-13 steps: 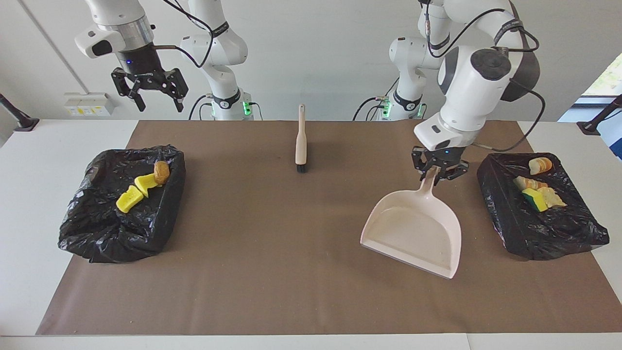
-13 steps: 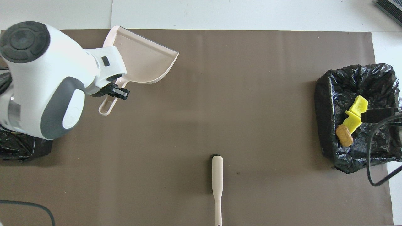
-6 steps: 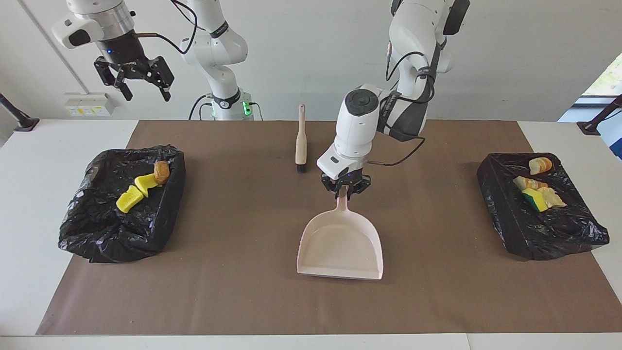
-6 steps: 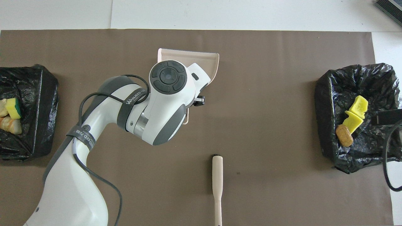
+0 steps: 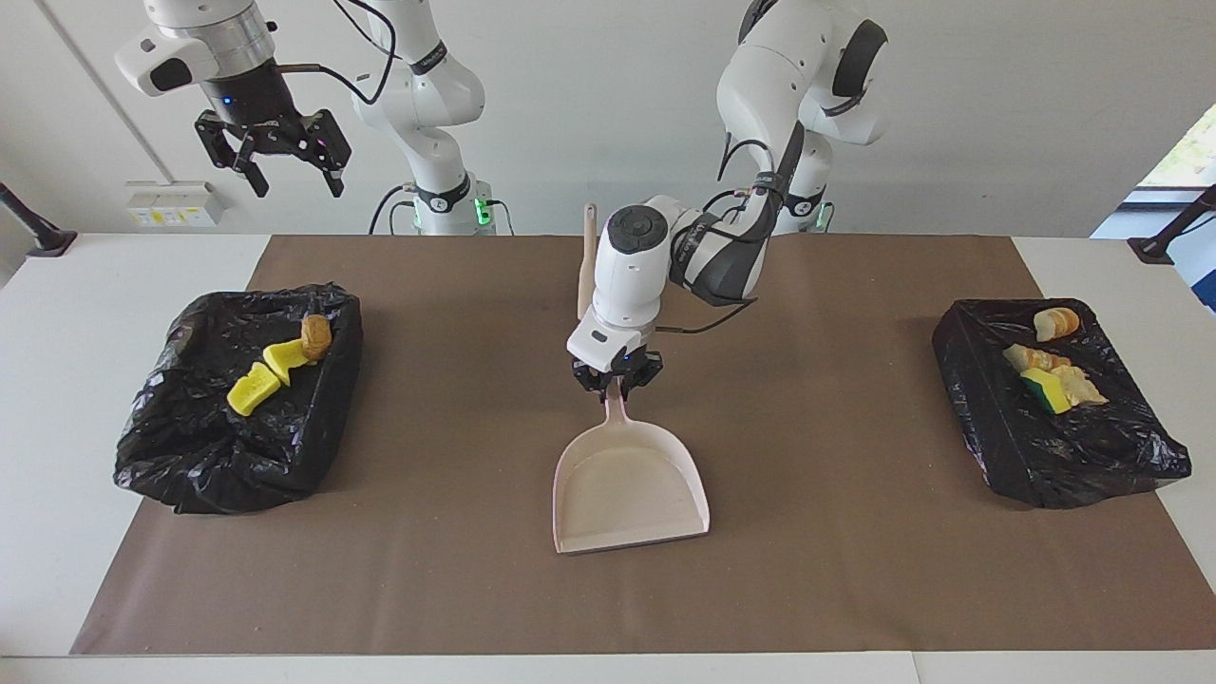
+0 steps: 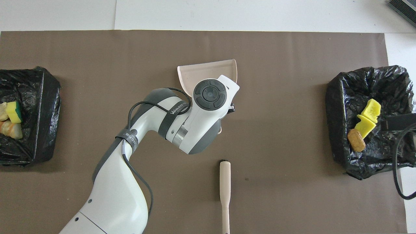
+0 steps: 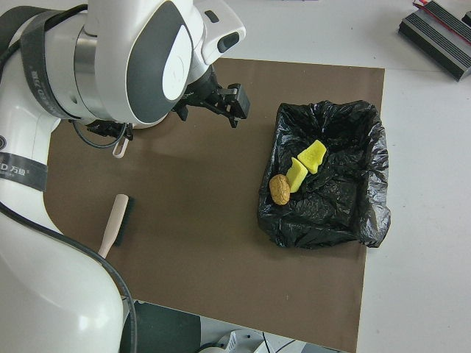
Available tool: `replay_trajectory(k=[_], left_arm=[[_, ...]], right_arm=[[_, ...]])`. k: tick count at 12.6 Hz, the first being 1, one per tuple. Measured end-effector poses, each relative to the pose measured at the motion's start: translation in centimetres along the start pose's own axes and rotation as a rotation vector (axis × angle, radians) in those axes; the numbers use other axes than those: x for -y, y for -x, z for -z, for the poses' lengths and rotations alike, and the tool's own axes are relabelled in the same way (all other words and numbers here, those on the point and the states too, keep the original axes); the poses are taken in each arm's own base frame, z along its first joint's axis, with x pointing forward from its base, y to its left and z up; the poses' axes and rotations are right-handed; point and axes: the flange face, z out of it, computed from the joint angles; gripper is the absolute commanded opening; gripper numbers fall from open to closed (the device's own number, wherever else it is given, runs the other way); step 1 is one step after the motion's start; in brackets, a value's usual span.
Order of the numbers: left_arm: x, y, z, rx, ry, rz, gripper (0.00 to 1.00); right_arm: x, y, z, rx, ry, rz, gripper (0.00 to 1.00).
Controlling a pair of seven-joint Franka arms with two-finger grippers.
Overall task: Sweep and dump trash in bin
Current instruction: 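Place the dustpan on the table center with the left gripper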
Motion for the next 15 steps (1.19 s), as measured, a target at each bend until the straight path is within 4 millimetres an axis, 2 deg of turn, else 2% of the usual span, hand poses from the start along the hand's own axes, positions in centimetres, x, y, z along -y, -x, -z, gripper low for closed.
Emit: replay_trajectory(k=[2,4,5,9,11,12,13,15], left_arm=[[-0.6,0.3,0.1,0.000,0.007,-0.007,0.59],[-0.9,0.6,0.3,-0.002,0.009,-0.044,0.76],[-1.0,0.7,0.3,-0.002,0.010,-0.076,0.98],[-0.9,0.5,0.6,-0.009,0.010,-0.139,1.00],[-0.5,0.1,2.3,-0.027,0.018,-0.155,1.00],[0.1,-0.2,3.9,-0.040,0.021,-0.161,1.00],[1.5,-0.8,5.8,-0.049,0.017,-0.167,1.00],[6.7,-2.7,10.3,-0.042,-0.022,-0.189,1.00]], right_arm=[[-0.1,0.0,-0.1,0.001,0.003,-0.001,1.00],[-0.1,0.0,-0.2,0.002,0.007,-0.002,1.00],[-0.2,0.0,-0.2,0.002,0.011,-0.002,1.00],[-0.2,-0.1,-0.1,0.001,0.016,0.021,1.00],[-0.1,-0.1,-0.1,0.001,0.016,0.023,1.00],[0.0,-0.1,-0.1,0.001,0.016,0.025,1.00],[0.1,-0.1,-0.1,0.001,0.016,0.027,1.00],[0.2,-0.1,-0.1,0.001,0.016,0.027,1.00]])
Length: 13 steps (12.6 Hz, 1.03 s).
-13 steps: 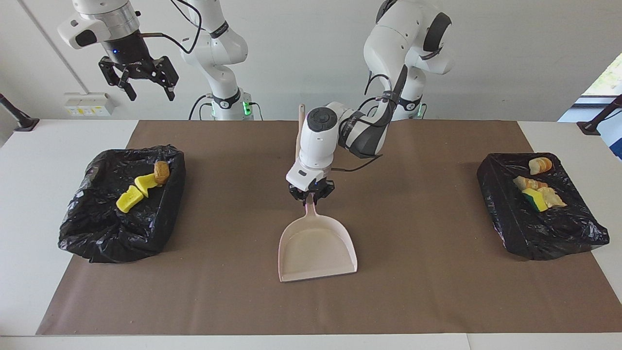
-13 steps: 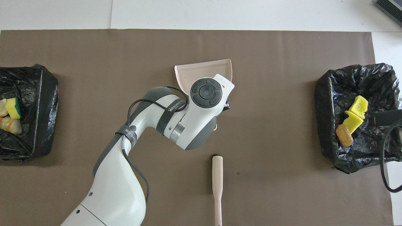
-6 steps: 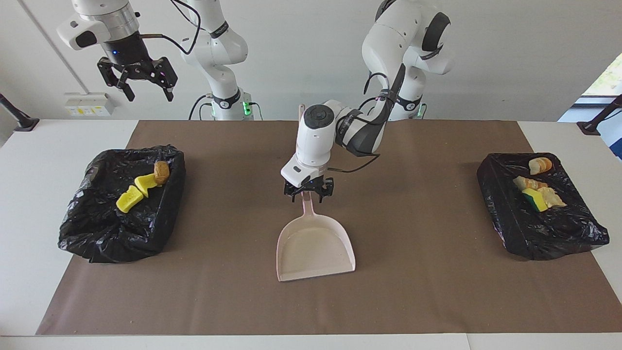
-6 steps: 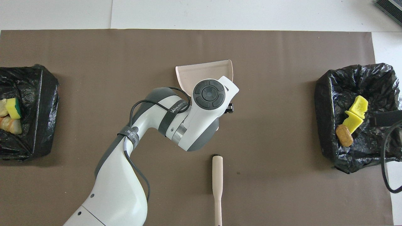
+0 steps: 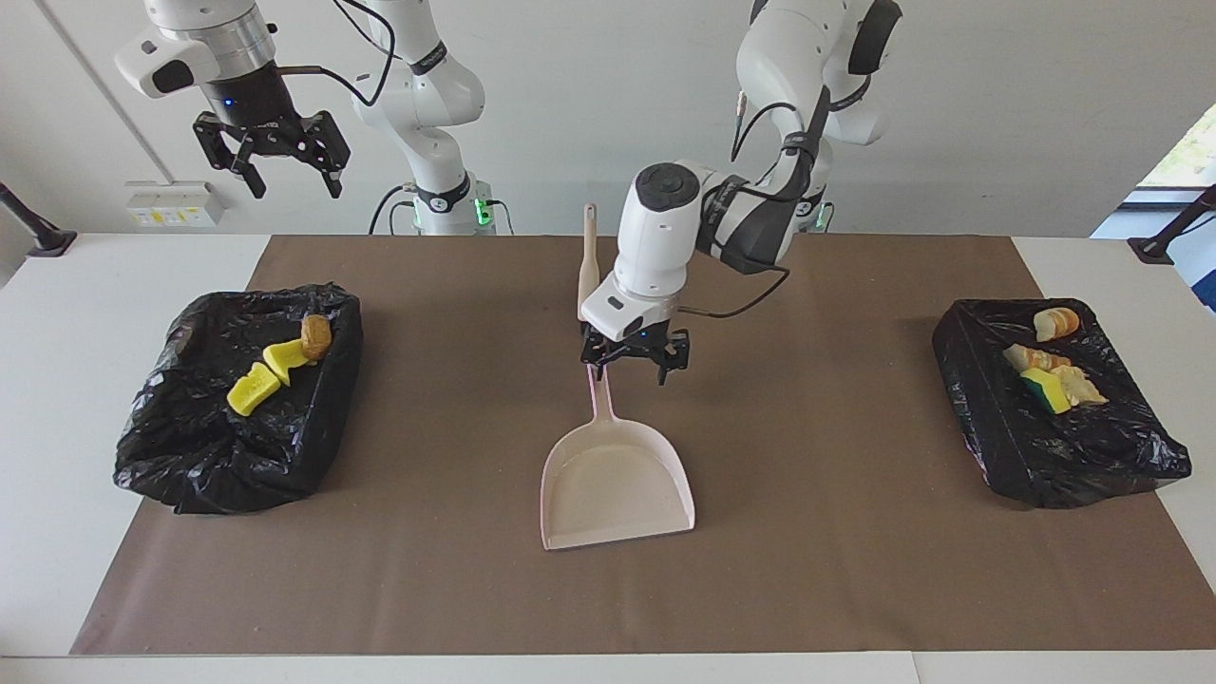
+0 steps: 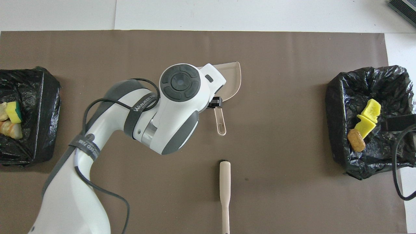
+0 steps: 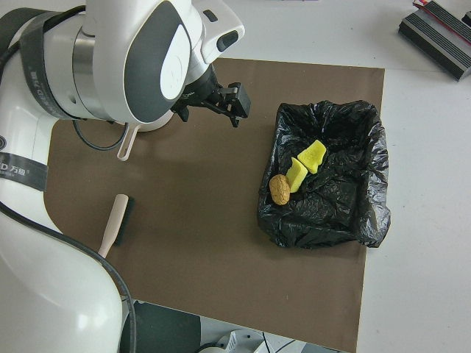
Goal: Sweep and dump trash in bin
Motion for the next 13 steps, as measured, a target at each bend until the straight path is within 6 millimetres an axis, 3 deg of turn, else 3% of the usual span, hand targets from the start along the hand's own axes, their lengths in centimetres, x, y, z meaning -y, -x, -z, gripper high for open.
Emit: replay_trajectory(k=[2,4,6,10,13], left_arm=[[6.8,-1.1,5.5,-0.008,-0.020,-0.031,1.00],[13.4,-0.9,11.2,0.001,-0.034,-0.093,1.00],[18.6,-0.3,15.7,-0.027,-0.037,-0.112,1.00],[25.9,0.9,19.9,-0.023,-0.052,-0.113,1.00],[28.3,2.1,24.0,-0.010,-0.058,-0.119,1.00]], right_arm=[[0.0,0.0,0.0,0.000,0.000,0.000,1.00],[0.0,0.0,0.0,0.000,0.000,0.000,1.00],[0.0,0.0,0.0,0.000,0.000,0.000,1.00],[0.0,0.0,0.0,0.000,0.000,0.000,1.00],[0.0,0.0,0.0,0.000,0.000,0.000,1.00]])
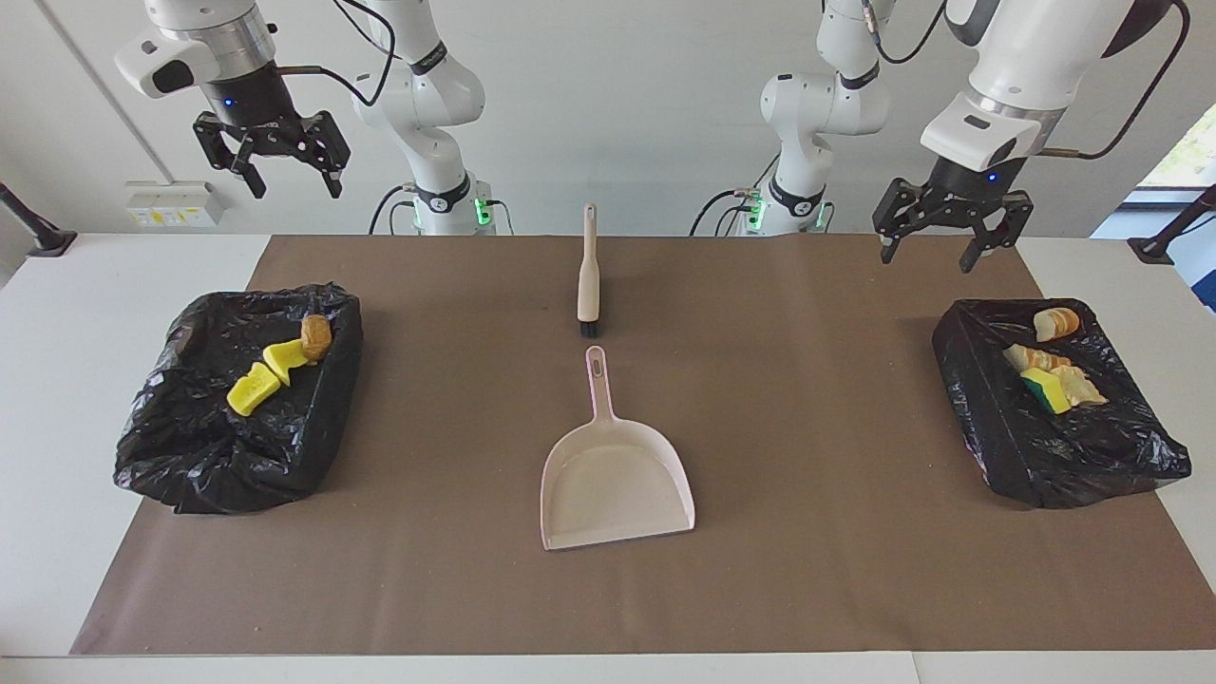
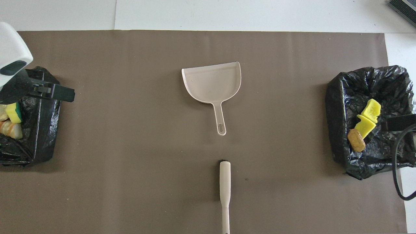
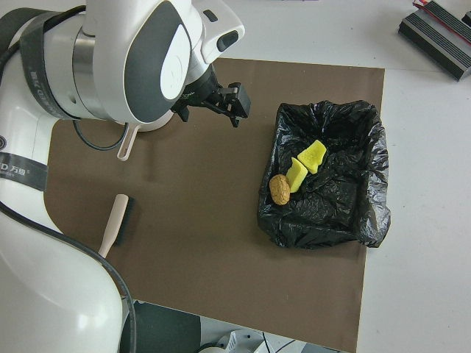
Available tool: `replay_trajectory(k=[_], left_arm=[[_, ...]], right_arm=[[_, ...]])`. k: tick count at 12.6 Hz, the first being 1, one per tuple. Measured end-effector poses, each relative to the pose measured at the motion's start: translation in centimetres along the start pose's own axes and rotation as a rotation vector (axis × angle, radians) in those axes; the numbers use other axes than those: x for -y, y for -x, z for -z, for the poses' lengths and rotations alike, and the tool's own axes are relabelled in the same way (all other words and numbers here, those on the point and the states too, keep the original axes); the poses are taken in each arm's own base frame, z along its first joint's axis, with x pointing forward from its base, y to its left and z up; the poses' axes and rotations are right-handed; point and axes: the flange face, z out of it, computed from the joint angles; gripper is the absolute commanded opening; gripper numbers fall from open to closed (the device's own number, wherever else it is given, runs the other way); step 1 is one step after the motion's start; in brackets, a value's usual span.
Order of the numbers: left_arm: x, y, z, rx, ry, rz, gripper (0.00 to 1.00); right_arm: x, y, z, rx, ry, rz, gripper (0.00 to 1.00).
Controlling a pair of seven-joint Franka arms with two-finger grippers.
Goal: Sweep and dump trash in bin
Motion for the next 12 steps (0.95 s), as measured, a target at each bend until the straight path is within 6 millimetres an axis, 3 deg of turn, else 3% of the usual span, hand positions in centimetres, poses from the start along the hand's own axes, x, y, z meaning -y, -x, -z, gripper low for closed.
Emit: replay_trajectory(k=[2,5,9,12], left_arm=[[2.3,0.7,1.8,0.007,-0.004,-0.022,1.00],[6.0,1.6,2.5,0.018,-0.008,-0.047,1.00],[6.6,3.2,4.2,0.004,-0.009,-0.034,1.00],[6.6,3.3,3.9,0.010,-0.008,-0.033,1.00]], right_arm=[[0.0,0.0,0.0,0.000,0.000,0.000,1.00],[0.0,0.0,0.0,0.000,0.000,0.000,1.00],[0.0,0.0,0.0,0.000,0.000,0.000,1.00],[0.0,0.0,0.0,0.000,0.000,0.000,1.00]])
